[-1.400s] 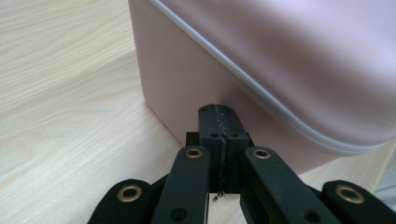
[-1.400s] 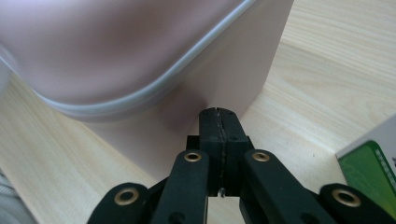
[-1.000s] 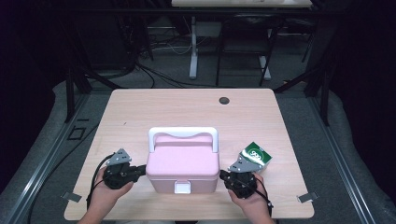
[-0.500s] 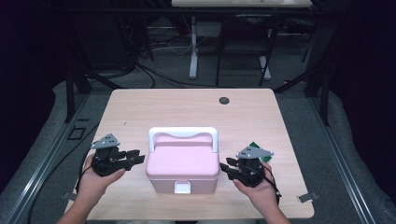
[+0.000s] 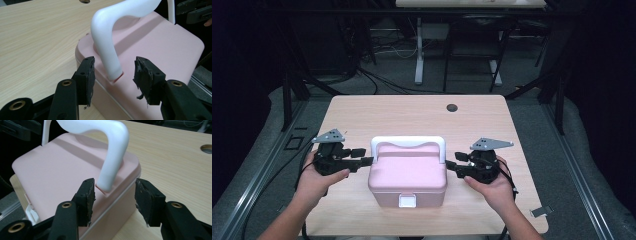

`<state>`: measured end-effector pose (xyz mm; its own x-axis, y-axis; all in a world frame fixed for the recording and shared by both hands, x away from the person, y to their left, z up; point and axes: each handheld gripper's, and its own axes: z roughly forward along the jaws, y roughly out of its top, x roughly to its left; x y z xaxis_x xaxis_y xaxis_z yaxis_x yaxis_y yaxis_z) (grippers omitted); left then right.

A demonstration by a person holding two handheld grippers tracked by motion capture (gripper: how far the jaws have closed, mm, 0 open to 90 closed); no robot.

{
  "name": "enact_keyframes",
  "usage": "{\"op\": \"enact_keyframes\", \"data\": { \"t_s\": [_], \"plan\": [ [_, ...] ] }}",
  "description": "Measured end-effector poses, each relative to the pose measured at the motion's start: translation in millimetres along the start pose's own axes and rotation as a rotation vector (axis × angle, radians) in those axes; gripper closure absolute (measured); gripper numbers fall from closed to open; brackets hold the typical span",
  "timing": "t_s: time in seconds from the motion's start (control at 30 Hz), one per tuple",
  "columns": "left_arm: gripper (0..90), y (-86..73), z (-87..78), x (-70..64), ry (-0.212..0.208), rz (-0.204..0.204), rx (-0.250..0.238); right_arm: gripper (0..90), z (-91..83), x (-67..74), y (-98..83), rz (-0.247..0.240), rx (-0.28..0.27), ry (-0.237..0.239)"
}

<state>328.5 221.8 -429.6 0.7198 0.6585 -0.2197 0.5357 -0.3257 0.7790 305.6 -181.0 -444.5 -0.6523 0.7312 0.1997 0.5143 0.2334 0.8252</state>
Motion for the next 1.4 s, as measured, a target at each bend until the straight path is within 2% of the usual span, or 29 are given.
{"op": "enact_keyframes", "data": {
  "t_s": [0.1, 0.33, 0.53, 0.63, 0.73, 0.87, 0.93, 1.0, 1.1, 1.2, 1.3, 1.4],
  "plan": [
    [50.0, -0.2, 8.9, 0.7, -0.004, -0.002, 0.008, 49.5, 8.2, -1.2, 0.9, 0.019, 0.003, 0.032],
    [50.5, 0.5, 20.8, -1.1, -0.020, -0.003, 0.008, 49.4, 22.1, 0.5, 3.3, 0.010, -0.001, 0.057],
    [52.9, 0.9, 24.0, -3.1, -0.001, 0.009, 0.005, 51.0, 27.0, 5.2, 4.2, -0.004, -0.002, 0.091],
    [55.5, -0.1, 22.6, -3.3, -0.001, 0.013, 0.002, 52.6, 26.5, 9.1, 3.9, -0.018, -0.005, 0.057],
    [57.9, -1.0, 21.4, -5.8, 0.002, 0.026, 0.001, 56.7, 24.2, 10.1, 3.1, -0.022, -0.011, 0.066],
    [63.9, -2.5, 18.2, -10.4, 0.016, 0.052, 0.002, 60.5, 21.5, 14.8, 1.0, -0.043, -0.013, 0.040],
    [65.4, -4.3, 17.0, -12.7, 0.026, 0.065, -0.003, 60.9, 20.3, 16.7, -0.4, -0.049, -0.019, 0.054],
    [65.9, -6.1, 15.1, -14.7, 0.031, 0.073, -0.004, 63.5, 18.5, 19.1, -1.8, -0.054, -0.016, 0.049],
    [68.5, -8.8, 12.3, -17.2, 0.031, 0.081, -0.007, 68.3, 15.7, 23.3, -3.4, -0.064, -0.012, 0.067],
    [69.6, -10.2, 10.0, -20.4, 0.034, 0.094, 0.001, 70.4, 14.1, 28.8, -4.5, -0.095, -0.005, 0.063],
    [70.1, -10.9, 7.5, -22.8, 0.031, 0.087, 0.015, 71.1, 14.5, 31.4, -4.2, -0.104, -0.008, 0.052],
    [70.9, -12.6, 5.2, -24.3, 0.024, 0.083, 0.021, 71.6, 14.9, 30.4, -4.0, -0.093, -0.008, 0.052]
  ]
}}
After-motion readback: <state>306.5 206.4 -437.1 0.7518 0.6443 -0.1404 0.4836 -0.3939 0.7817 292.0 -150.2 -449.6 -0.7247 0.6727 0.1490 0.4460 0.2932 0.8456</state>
